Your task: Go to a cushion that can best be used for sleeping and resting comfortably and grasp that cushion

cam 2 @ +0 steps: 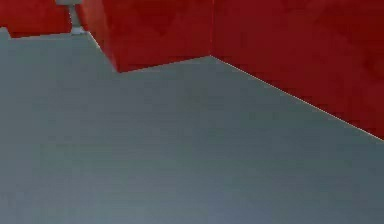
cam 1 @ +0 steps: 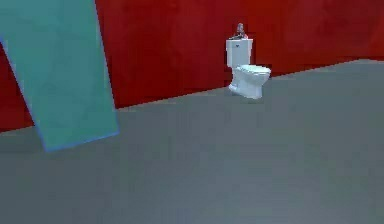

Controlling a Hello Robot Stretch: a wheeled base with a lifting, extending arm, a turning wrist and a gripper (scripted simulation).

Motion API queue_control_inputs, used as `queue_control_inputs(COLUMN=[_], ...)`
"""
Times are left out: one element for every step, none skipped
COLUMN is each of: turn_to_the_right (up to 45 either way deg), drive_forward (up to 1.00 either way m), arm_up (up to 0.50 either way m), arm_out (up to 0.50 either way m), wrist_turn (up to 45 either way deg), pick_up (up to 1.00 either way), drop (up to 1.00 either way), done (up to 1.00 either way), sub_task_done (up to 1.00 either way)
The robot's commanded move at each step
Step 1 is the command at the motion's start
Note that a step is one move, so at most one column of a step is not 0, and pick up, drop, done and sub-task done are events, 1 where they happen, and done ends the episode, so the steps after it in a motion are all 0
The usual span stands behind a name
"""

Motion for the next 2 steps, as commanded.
queue_control_inputs(turn_to_the_right=[-45.0, -45.0], drive_forward=[0.0, 0.0], arm_up=[0.0, 0.0], arm_out=[0.0, 0.0], wrist_turn=[0.0, 0.0], pick_up=[0.0, 0.0], drop=[0.0, 0.0], done=[0.0, 0.0], sub_task_done=[0.0, 0.0])
